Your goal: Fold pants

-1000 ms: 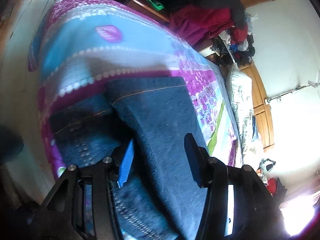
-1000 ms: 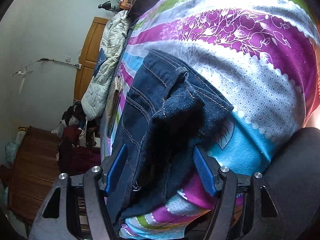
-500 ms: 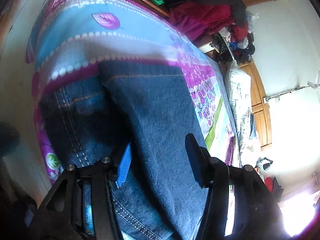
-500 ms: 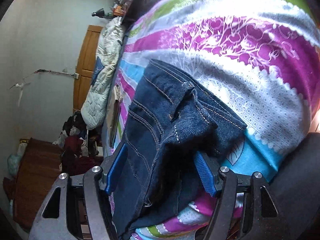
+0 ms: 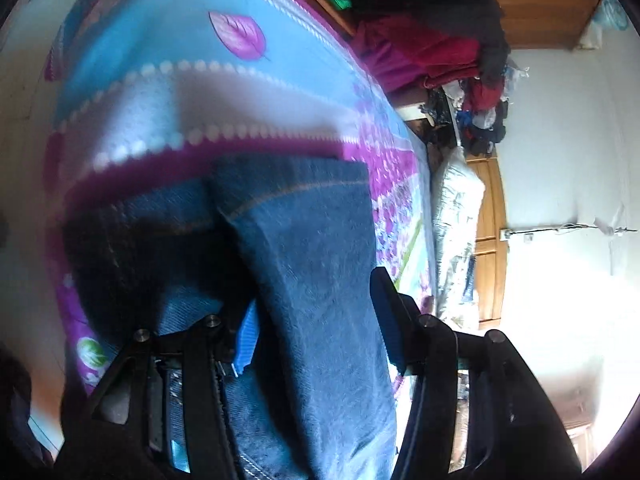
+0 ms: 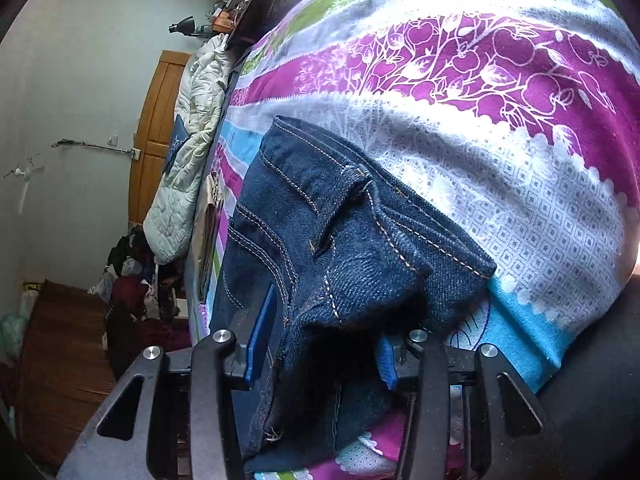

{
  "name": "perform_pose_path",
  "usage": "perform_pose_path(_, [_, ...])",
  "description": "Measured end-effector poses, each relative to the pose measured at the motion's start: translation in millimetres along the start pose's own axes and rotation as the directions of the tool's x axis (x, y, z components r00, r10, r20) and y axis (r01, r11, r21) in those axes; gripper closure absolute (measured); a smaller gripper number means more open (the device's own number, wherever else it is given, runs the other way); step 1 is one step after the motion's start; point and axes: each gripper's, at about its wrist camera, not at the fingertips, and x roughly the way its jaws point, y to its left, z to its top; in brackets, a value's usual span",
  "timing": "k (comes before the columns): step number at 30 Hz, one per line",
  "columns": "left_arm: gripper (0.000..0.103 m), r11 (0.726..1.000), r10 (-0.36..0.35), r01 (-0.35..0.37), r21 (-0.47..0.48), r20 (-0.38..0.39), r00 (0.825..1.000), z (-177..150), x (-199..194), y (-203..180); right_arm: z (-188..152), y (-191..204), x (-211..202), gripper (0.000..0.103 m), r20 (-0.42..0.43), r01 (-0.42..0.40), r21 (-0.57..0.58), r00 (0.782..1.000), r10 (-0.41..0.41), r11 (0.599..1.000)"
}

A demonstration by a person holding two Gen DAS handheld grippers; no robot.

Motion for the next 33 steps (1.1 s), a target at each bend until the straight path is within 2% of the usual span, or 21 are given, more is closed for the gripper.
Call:
perform_pose_path(3, [0.051, 0.997, 0.066, -0.067, 0.042, 0.033, 0.997, -1.7, 0.2, -10.8, -0.2, 18.4, 7.7, 0.053, -0.006, 0.075, -0.126, 0.997, -0.076, 0.989])
perform_pose_path(5, [0.056, 0.989, 0.123, -0.126, 0.080, 0.042, 0.991, -1.1, 6.7, -19.1, 0.9, 21.4, 11.2, 0.061, -0.010, 0.114, -0.148, 0.993, -0.117, 0.982])
perform_pose_path(6, [0.065, 0.983, 0.152, -0.157, 0.099, 0.048, 0.987, -0.5, 9.5, -23.1, 1.2, 21.3, 11.2, 0.063, -0.008, 0.126, -0.147, 0.992, -0.128, 0.981])
perform_pose_path(7, [0.096, 0.972, 0.194, -0.199, 0.128, 0.053, 0.980, 0.7, 13.2, -26.5, 1.3, 22.7, 10.4, 0.072, -0.003, 0.143, -0.154, 0.989, -0.145, 0.978])
perform_pose_path(8, [0.099, 0.964, 0.217, -0.221, 0.147, 0.040, 0.975, 2.7, 18.4, -28.6, 1.2, 25.1, 9.1, 0.081, 0.003, 0.161, -0.173, 0.987, -0.163, 0.972])
perform_pose_path(12, [0.100, 0.982, 0.147, -0.152, 0.108, 0.052, 0.988, 7.2, 9.7, -33.7, 3.3, 55.1, -0.3, 0.088, 0.015, 0.181, -0.292, 0.983, -0.185, 0.939])
perform_pose_path(15, [0.100, 0.989, 0.037, -0.051, 0.139, 0.099, 0.994, 7.6, -9.1, -59.9, 4.6, 92.1, -18.5, 0.089, 0.028, 0.131, -0.393, 0.991, -0.131, 0.910])
perform_pose_path(17, [0.100, 0.984, -0.037, 0.010, 0.180, 0.146, 0.989, 0.8, -30.5, -78.3, 1.4, 111.8, -36.2, 0.090, 0.040, 0.091, -0.453, 0.996, -0.082, 0.887])
perform_pose_path(19, [0.100, 0.976, -0.083, 0.038, 0.213, 0.203, 0.976, -8.9, -54.4, -80.8, -4.2, 112.4, -48.9, 0.090, 0.031, 0.067, -0.474, 0.998, -0.059, 0.878])
perform_pose_path(21, [0.100, 0.970, -0.052, -0.015, 0.241, 0.266, 0.962, -19.3, -71.1, -61.0, -7.2, 91.4, -44.6, 0.089, 0.002, 0.097, -0.459, 0.994, -0.108, 0.883])
perform_pose_path(22, [0.100, 0.967, -0.014, -0.054, 0.249, 0.266, 0.964, -21.0, -67.9, -45.9, -5.5, 75.3, -38.7, 0.089, -0.017, 0.122, -0.426, 0.990, -0.143, 0.896])
perform_pose_path(23, [0.100, 0.973, 0.048, -0.096, 0.209, 0.226, 0.973, -17.8, -57.5, -22.9, -2.5, 57.7, -32.3, 0.089, -0.046, 0.131, -0.380, 0.986, -0.160, 0.916])
perform_pose_path(24, [0.100, 0.988, 0.084, -0.103, 0.111, 0.165, 0.983, -12.8, -46.4, 5.6, -0.2, 42.4, -27.3, 0.089, -0.063, 0.133, -0.342, 0.984, -0.164, 0.930])
perform_pose_path(25, [0.100, 0.998, 0.062, -0.066, 0.025, 0.131, 0.989, -10.3, -41.2, 25.8, 1.2, 33.1, -24.2, 0.089, -0.069, 0.134, -0.322, 0.984, -0.165, 0.937])
perform_pose_path(26, [0.100, 0.999, 0.019, -0.013, -0.045, 0.132, 0.991, -10.4, -42.5, 42.2, 1.9, 28.8, -22.2, 0.089, -0.074, 0.135, -0.316, 0.983, -0.166, 0.939])
perform_pose_path(27, [0.100, 0.999, 0.006, 0.001, -0.047, 0.143, 0.990, -12.3, -45.2, 44.9, 2.8, 28.3, -21.9, 0.089, -0.074, 0.139, -0.315, 0.983, -0.170, 0.939])
perform_pose_path(28, [0.100, 1.000, 0.019, -0.017, -0.015, 0.147, 0.989, -13.3, -46.9, 41.0, 3.2, 29.7, -22.8, 0.089, -0.074, 0.132, -0.320, 0.984, -0.164, 0.938])
perform_pose_path(29, [0.100, 0.996, 0.063, -0.073, 0.060, 0.155, 0.986, -15.4, -49.1, 31.5, 3.1, 30.5, -23.8, 0.089, -0.075, 0.125, -0.327, 0.985, -0.157, 0.937])
perform_pose_path(31, [0.099, 0.984, 0.094, -0.115, 0.133, 0.157, 0.983, -17.0, -49.9, 21.6, 3.3, 24.7, -24.5, 0.089, -0.089, 0.132, -0.318, 0.982, -0.168, 0.939])
perform_pose_path(33, [0.095, 0.972, 0.167, -0.190, 0.139, 0.165, 0.972, -19.6, -53.2, 26.7, 3.7, 11.5, -30.2, 0.085, -0.107, 0.143, -0.270, 0.978, -0.178, 0.952])
